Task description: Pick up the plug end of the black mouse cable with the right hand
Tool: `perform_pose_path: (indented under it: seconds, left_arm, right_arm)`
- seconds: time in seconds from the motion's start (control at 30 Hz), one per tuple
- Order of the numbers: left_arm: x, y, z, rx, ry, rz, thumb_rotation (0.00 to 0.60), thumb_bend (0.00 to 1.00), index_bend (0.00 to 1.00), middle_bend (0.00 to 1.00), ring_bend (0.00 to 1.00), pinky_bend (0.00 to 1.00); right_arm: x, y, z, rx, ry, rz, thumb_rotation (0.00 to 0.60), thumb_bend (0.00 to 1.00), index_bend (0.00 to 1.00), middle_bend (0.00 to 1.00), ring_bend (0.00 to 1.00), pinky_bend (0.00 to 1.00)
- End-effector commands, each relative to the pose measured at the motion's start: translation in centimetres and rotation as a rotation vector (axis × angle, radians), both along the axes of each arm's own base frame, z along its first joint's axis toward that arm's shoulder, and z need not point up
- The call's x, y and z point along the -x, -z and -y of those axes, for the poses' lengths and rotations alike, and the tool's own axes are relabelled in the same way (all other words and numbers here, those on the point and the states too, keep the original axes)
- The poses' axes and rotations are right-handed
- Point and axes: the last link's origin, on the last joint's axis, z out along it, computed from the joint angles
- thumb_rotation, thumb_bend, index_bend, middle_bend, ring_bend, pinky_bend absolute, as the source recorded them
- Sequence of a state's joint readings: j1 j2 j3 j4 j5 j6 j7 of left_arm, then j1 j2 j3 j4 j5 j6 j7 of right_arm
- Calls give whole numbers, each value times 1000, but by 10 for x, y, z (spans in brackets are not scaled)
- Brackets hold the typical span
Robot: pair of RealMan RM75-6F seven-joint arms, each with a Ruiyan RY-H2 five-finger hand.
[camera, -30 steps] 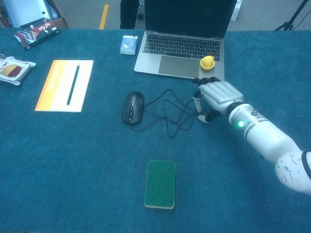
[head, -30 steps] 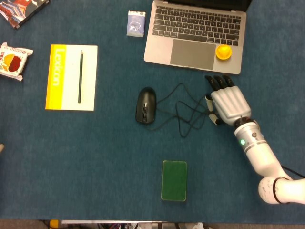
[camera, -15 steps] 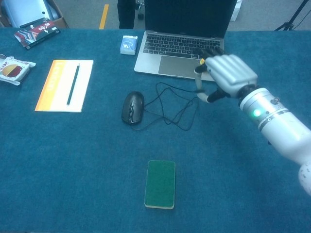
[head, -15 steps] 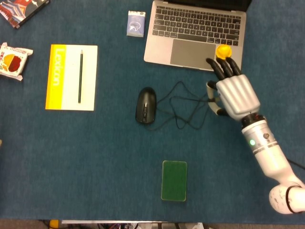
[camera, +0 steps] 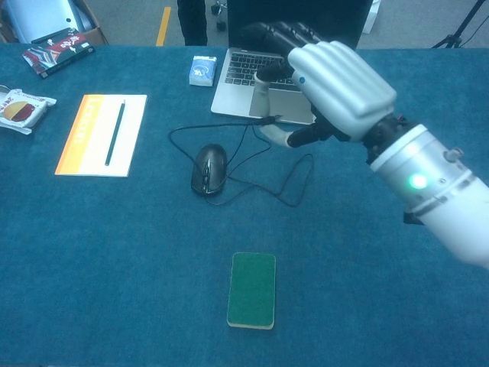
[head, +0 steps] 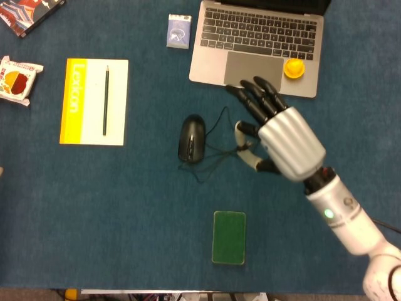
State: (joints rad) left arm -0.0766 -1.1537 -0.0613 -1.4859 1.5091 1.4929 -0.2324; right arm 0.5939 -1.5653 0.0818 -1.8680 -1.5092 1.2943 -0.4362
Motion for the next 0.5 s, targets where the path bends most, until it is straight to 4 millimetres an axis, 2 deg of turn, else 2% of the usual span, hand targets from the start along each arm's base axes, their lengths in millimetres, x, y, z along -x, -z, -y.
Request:
perform_pose_path:
  seconds: [0.03,0.27,0.5]
  left_arm:
    - [-5,0,-7,6,6,-6,600,0,308,178,265,472]
    - [-17,4,-18,21,19,-15,600,0,308,178,265,472]
    - [-21,6,-15,28,17,-27,600,0,308,178,265,472]
  right_arm:
    - [-1,-16,-15,-9,-42,78,600,388,728,109,0,0]
    - [3,-32,-28,-11,-93,133,600,388,728,111,0,0]
    - [6,-39,-40,2,-138,173,600,388,729,111,0,0]
